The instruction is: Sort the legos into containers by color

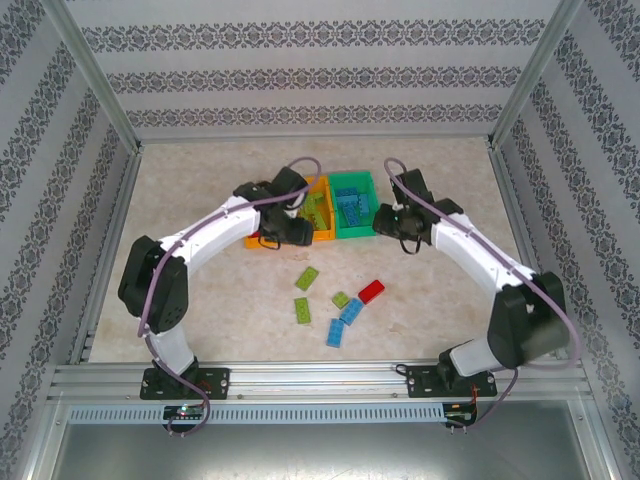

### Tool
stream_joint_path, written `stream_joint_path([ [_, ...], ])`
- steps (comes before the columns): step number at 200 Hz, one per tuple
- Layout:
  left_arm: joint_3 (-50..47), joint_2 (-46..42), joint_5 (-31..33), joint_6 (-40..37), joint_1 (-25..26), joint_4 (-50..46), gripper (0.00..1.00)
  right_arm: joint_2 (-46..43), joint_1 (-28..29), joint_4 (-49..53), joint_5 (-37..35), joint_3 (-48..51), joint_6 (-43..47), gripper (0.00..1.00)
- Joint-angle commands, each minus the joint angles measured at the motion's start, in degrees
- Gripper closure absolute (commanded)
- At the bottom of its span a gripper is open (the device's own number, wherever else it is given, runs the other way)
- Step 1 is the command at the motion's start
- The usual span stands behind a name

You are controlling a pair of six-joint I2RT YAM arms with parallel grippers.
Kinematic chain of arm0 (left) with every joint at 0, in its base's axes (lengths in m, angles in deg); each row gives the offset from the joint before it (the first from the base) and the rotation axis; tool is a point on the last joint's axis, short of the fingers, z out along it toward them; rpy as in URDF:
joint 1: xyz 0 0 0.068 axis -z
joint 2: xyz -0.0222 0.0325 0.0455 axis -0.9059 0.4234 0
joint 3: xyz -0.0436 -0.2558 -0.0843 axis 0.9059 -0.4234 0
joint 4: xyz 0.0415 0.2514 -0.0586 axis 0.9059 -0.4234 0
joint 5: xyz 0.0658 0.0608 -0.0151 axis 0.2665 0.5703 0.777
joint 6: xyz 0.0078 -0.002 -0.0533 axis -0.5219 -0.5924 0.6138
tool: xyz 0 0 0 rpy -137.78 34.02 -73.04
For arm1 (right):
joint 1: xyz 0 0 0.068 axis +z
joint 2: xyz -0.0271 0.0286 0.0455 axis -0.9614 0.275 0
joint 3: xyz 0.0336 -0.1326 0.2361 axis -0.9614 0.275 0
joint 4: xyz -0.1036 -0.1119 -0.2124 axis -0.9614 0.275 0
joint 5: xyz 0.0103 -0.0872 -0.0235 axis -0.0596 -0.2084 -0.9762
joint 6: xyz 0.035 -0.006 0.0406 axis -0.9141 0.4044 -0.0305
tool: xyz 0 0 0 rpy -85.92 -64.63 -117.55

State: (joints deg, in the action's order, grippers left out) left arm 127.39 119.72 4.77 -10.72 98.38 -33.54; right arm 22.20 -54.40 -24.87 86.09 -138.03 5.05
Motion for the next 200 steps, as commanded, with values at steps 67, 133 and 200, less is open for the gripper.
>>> stream_joint_path([
  [67,-10.42,-4.25,0.09,10.25,17.28,0.65,0.39,21.99,-0.88,-1.17,3.04,-22.54,5.53,0.70],
  [133,-10.48,-0.88,-1.38,17.73,25.24,3.12,0.32,27.68,-1.08,-0.35,3.52,-28.04,6.58,0.52],
  [200,-4.92,6.12,-1.75,20.58,29.44,0.32,0.30,20.35,-1.08,-4.81,4.84,-20.65,6.86,0.36],
])
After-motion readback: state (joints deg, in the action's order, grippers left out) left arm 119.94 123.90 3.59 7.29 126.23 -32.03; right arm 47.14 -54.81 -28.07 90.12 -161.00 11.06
